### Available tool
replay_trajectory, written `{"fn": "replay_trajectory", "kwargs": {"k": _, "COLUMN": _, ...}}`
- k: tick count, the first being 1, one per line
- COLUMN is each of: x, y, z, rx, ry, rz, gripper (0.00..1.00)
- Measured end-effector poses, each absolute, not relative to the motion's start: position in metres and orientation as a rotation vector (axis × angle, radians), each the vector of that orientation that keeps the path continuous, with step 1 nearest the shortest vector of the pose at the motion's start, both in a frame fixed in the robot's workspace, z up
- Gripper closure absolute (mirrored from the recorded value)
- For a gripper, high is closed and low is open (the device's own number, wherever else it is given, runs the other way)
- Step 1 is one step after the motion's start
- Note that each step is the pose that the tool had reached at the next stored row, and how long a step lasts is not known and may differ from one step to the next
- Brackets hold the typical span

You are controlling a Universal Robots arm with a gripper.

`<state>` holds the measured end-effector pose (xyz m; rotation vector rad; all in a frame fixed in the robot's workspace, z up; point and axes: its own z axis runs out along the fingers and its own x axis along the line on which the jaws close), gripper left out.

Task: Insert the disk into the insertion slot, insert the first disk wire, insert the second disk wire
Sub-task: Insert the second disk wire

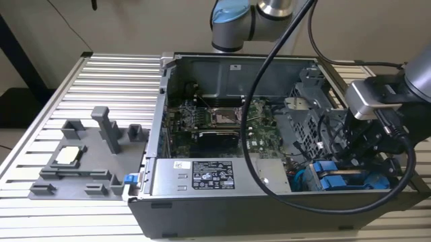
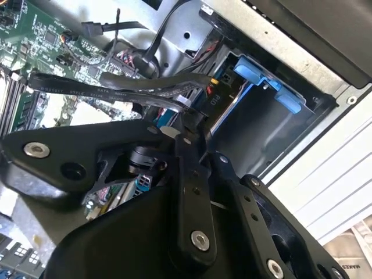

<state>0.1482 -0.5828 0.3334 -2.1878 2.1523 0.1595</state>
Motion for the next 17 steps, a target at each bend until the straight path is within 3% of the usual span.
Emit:
{"fn": "replay_trajectory", "kwargs": {"k": 1, "x": 0.148, "y": -0.583, "z": 0.334, "rx": -2.188, "ry": 2.153, "rz": 0.159, "gripper": 0.76}}
{"fn": "replay_trajectory", "kwargs": {"k": 17, "x": 0.148, "y": -0.583, "z": 0.344, "rx": -2.188, "ry": 2.154, "rz": 0.160, "gripper": 0.76}}
